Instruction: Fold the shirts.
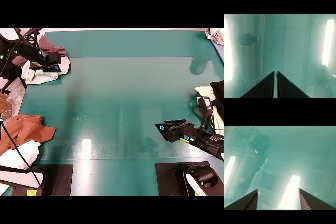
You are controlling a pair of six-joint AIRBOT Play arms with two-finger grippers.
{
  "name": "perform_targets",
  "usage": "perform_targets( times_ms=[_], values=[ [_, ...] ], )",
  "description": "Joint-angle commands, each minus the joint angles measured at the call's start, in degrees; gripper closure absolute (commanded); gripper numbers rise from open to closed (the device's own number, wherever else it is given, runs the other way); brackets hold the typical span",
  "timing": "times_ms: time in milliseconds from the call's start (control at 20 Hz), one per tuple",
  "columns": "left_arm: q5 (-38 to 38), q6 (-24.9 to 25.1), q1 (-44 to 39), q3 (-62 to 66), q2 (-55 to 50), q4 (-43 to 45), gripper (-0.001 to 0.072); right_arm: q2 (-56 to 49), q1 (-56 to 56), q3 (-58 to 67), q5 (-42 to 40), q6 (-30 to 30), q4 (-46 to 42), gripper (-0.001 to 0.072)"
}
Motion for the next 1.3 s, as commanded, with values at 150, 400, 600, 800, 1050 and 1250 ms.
perform_targets(
  times_ms=[150,400,600,800,1050,1250],
  values=[
    [0.0,0.0,0.0,0.0,0.0,0.0,0.0633,0.0,0.0,0.0,0.0,0.0,0.0,0.0145],
    [0.0,0.0,0.0,0.0,0.0,0.0,0.0634,0.0,0.0,0.0,0.0,0.0,0.0,0.0145],
    [0.0,0.0,0.0,0.0,0.0,0.0,0.0633,0.0,0.0,0.0,0.0,0.0,0.0,0.0145],
    [0.0,0.0,0.0,0.0,0.0,0.0,0.0634,0.0,0.0,0.0,0.0,0.0,0.0,0.0145],
    [2.3,-0.6,0.0,0.0,0.0,-0.2,0.0633,0.0,0.0,0.0,-0.3,0.0,-0.2,0.0144],
    [10.4,-1.3,0.0,0.0,0.0,-2.8,0.0633,0.0,0.0,0.0,-8.0,0.0,-1.4,0.0145]
  ],
)
